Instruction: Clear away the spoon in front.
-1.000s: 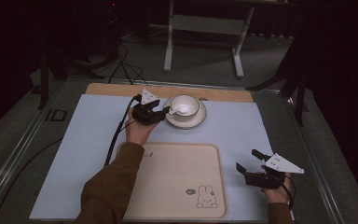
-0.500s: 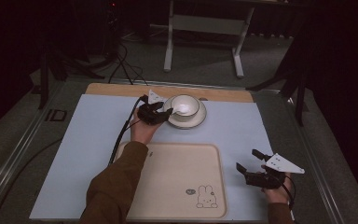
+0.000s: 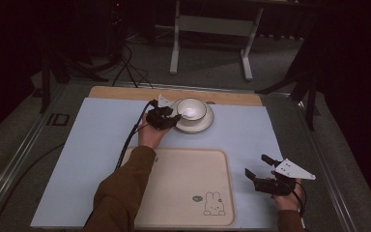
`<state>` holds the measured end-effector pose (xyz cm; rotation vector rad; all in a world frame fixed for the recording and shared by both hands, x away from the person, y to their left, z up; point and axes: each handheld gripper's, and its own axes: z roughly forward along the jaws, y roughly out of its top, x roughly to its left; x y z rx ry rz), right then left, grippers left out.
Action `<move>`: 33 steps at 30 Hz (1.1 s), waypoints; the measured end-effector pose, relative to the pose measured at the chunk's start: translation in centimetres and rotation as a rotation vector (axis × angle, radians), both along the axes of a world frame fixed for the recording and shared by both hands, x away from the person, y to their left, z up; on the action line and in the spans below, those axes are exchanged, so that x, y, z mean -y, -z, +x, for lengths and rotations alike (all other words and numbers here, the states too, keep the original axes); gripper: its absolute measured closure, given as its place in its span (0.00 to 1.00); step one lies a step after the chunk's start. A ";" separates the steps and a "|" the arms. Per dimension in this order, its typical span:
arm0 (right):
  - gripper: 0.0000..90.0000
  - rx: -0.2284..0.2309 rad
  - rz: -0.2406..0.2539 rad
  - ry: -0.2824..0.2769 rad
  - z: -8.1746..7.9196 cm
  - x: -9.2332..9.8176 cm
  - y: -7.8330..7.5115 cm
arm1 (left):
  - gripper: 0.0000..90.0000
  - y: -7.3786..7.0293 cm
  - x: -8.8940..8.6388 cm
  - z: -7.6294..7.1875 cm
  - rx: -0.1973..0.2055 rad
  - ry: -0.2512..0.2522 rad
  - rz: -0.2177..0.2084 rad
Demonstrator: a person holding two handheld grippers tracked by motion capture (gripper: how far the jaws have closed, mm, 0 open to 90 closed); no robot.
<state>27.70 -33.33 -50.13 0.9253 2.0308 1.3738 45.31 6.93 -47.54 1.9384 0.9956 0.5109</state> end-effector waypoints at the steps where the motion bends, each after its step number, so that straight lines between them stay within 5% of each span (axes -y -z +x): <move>1: 0.15 0.000 0.002 0.000 0.0 0.0 0.0 | 0.63 0.1 0.1 0.1 -0.003 0.002 0.001; 14: 0.15 0.000 0.003 0.003 -0.1 0.1 0.0 | 0.78 0.8 1.0 0.9 -0.023 0.021 0.033; 33: 0.15 0.001 0.005 0.006 -0.1 0.3 0.0 | 0.82 1.1 1.4 1.0 -0.033 0.012 0.029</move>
